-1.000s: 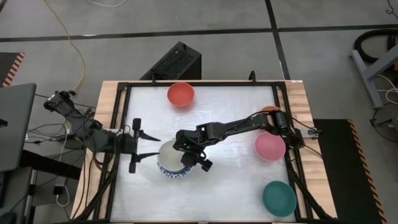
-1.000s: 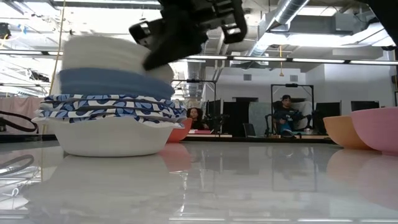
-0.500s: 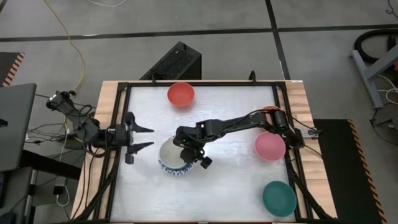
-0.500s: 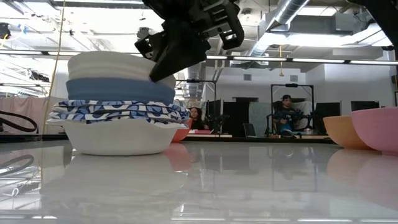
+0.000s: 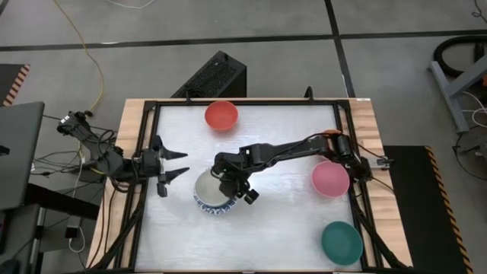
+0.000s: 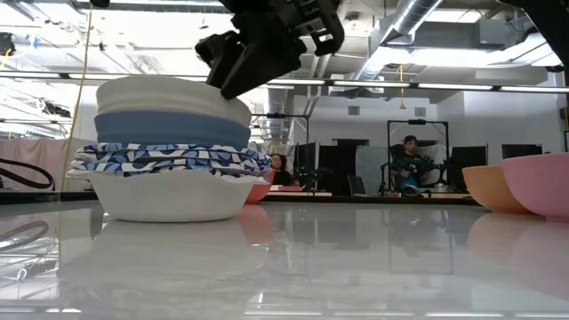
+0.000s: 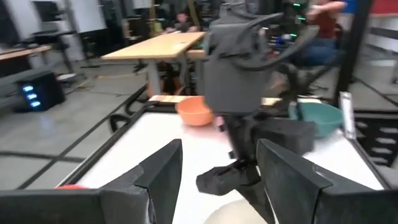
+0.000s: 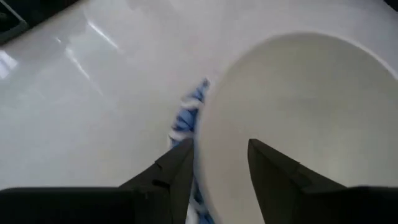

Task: Nest bowls inside each other
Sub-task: Stack the white bowl on top of the blue bowl, then stack the red bowl on top of the white bowl

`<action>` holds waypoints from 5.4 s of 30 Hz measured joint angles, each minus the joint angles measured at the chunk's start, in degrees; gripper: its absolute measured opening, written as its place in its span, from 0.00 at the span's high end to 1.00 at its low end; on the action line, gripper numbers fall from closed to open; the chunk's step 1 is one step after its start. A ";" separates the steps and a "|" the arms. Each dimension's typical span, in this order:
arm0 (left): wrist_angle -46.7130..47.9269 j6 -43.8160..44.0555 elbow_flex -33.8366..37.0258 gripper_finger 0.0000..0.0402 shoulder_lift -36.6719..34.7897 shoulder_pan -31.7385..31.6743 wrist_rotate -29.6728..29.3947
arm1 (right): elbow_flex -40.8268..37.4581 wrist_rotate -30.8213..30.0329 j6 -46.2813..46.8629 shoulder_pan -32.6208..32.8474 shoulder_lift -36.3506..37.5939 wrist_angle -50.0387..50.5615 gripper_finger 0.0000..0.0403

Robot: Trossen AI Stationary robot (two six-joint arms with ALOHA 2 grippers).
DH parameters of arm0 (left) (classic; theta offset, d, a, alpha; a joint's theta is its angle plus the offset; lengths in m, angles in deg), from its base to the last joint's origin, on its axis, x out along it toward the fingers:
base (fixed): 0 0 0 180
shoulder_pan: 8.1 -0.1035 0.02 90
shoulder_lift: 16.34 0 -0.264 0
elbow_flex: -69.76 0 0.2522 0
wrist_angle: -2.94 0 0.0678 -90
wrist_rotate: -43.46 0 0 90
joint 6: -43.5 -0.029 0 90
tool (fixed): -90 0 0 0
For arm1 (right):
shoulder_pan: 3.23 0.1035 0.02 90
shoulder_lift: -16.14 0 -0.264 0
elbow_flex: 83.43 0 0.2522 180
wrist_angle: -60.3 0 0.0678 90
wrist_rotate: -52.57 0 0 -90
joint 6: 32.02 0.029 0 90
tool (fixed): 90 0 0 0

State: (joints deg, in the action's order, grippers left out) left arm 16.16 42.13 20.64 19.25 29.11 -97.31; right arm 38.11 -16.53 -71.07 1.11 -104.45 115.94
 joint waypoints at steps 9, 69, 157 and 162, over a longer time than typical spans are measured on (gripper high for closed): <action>7.68 6.64 0.00 0.51 0.00 0.00 -5.73 | 7.78 -6.85 -1.33 -4.79 0.00 9.11 0.56; 28.55 20.90 0.00 0.51 0.04 0.00 -11.54 | 7.96 -14.52 -2.77 -29.81 -12.94 -0.28 0.96; 49.50 30.60 -3.21 1.00 -9.88 -24.37 5.41 | 7.83 -13.32 -16.93 0.15 -3.43 11.09 0.91; 49.52 30.58 -3.10 1.00 -9.88 -24.37 5.37 | 7.85 -13.32 -14.58 0.15 -3.41 8.60 0.85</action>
State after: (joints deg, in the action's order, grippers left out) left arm 65.67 72.71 17.54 9.37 4.74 -91.95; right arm 45.96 -29.86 -85.65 1.27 -107.87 124.54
